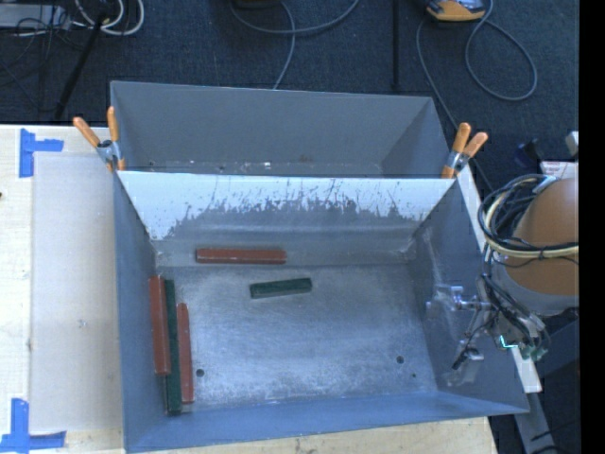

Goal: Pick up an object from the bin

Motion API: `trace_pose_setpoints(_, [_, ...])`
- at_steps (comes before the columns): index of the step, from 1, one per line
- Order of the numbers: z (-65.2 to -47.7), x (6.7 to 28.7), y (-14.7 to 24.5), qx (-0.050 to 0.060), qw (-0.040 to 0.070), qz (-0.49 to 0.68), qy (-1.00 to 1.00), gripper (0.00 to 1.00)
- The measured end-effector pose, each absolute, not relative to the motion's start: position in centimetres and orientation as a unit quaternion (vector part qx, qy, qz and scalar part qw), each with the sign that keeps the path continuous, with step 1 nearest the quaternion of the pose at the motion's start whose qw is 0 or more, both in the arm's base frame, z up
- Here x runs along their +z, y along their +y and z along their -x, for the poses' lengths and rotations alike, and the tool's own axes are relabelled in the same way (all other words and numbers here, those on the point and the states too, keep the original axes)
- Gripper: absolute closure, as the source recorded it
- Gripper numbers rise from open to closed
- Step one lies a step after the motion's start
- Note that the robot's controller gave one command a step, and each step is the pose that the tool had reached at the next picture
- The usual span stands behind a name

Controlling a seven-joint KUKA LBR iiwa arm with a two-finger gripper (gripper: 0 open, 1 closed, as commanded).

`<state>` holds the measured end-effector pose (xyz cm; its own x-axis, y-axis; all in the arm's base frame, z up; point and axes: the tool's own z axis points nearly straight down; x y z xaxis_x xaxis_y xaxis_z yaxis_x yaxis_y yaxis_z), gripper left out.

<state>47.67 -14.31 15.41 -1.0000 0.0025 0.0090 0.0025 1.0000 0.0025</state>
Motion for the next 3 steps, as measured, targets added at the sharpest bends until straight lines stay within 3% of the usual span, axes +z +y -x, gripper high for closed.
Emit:
trace_pose_setpoints(1, [-48.5,18.0,-13.9,0.0,0.0,-0.413,-0.911,0.0])
trace_pose_setpoints(2, [-47.2,7.1,-13.2,-0.004,-0.003,-0.513,-0.859,0.0])
trace_pose_setpoints(3, [-53.4,7.9,-10.5,-0.001,-0.002,-0.32,-0.948,0.0])
